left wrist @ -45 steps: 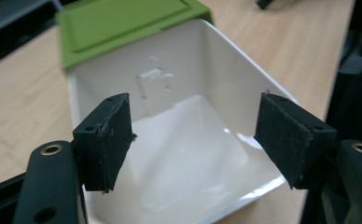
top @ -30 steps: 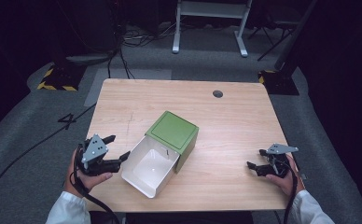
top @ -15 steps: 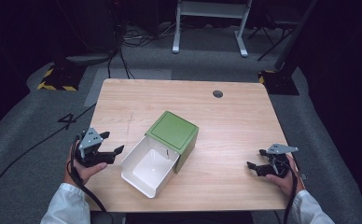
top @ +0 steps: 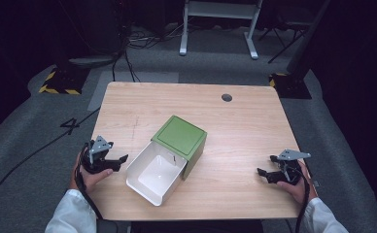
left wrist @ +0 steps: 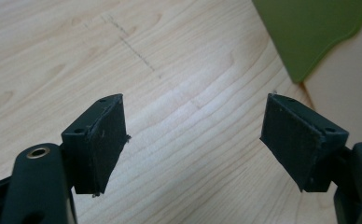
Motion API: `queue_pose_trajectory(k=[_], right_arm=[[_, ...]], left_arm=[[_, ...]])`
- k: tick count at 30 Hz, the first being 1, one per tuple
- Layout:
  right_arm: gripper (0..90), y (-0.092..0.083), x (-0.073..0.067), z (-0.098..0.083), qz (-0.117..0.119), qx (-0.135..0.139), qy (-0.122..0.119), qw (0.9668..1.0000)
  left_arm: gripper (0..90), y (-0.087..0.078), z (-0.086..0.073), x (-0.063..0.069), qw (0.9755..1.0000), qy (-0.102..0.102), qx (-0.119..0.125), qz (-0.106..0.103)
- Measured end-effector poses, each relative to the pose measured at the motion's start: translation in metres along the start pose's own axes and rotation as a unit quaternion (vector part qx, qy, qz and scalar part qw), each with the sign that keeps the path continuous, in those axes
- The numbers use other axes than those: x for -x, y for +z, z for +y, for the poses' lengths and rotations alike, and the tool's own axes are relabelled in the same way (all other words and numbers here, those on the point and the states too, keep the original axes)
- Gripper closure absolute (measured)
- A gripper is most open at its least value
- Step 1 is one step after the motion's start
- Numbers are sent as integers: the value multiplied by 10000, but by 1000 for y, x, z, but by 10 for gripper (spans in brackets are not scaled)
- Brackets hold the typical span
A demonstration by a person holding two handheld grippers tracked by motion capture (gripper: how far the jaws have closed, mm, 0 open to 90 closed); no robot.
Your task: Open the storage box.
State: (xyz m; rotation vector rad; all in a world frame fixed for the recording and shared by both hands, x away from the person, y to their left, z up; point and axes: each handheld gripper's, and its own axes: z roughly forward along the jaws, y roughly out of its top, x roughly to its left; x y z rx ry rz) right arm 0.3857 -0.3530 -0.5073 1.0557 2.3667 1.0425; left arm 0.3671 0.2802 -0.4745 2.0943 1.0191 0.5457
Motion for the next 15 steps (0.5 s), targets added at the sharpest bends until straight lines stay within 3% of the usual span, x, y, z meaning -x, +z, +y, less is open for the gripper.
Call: queue_pose_trajectory(k=[7,15], right_arm=[[154,0,0,0,2,0,7,10000],[156,0,0,0,4,1,7,10000]], left_arm=[[225,14,-10,4,9993,177,-330,59],[224,20,-18,5,9986,5,-534,3]])
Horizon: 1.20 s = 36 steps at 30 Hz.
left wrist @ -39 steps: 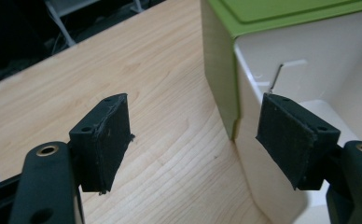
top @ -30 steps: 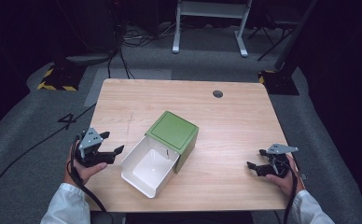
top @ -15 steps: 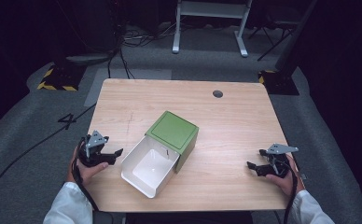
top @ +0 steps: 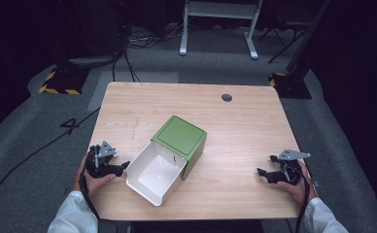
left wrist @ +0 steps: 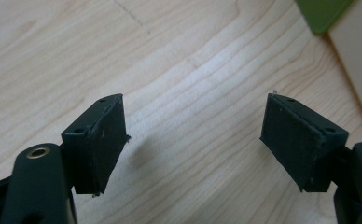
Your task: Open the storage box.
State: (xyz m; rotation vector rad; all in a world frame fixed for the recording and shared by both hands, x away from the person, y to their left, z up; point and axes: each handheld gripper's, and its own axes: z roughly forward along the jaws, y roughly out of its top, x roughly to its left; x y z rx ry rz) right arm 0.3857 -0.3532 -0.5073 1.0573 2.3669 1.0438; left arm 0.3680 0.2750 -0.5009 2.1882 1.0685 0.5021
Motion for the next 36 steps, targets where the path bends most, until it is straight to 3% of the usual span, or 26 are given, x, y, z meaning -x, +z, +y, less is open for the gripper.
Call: queue_pose_trajectory(k=[7,11,36], right_arm=[[157,0,0,0,9,5,4,10000],[157,0,0,0,13,6,-1,10000],[154,0,0,0,-9,-4,5,10000]], left_arm=[[196,4,-4,0,9994,-321,53,-140],[181,4,-4,2,9992,-381,47,-83],[170,4,-4,2,9991,-410,21,-54]])
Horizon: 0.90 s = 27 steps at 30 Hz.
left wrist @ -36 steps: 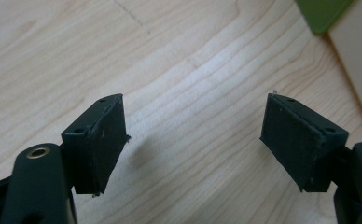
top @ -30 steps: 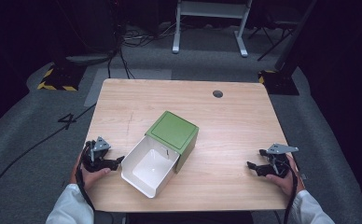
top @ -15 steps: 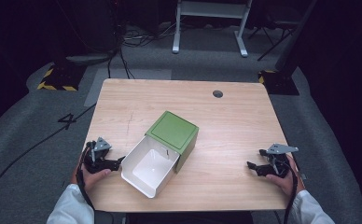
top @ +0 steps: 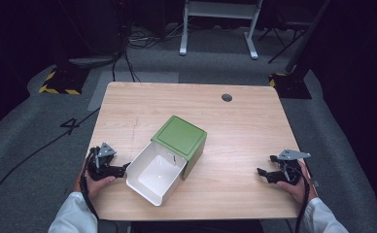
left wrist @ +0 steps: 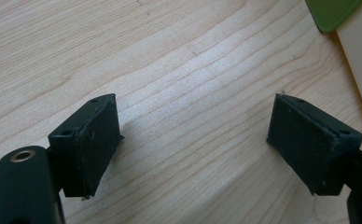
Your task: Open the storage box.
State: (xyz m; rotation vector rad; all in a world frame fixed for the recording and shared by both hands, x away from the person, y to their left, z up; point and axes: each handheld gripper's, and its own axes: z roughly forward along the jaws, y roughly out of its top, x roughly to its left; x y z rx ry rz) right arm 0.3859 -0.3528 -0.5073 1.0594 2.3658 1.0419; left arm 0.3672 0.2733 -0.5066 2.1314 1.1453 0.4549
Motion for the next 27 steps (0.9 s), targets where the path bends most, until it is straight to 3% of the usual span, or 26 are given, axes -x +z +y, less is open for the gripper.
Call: queue_pose_trajectory(k=[27], right_arm=[[154,0,0,0,5,2,4,10000]], left_arm=[[166,0,0,2,10000,-77,0,57]])
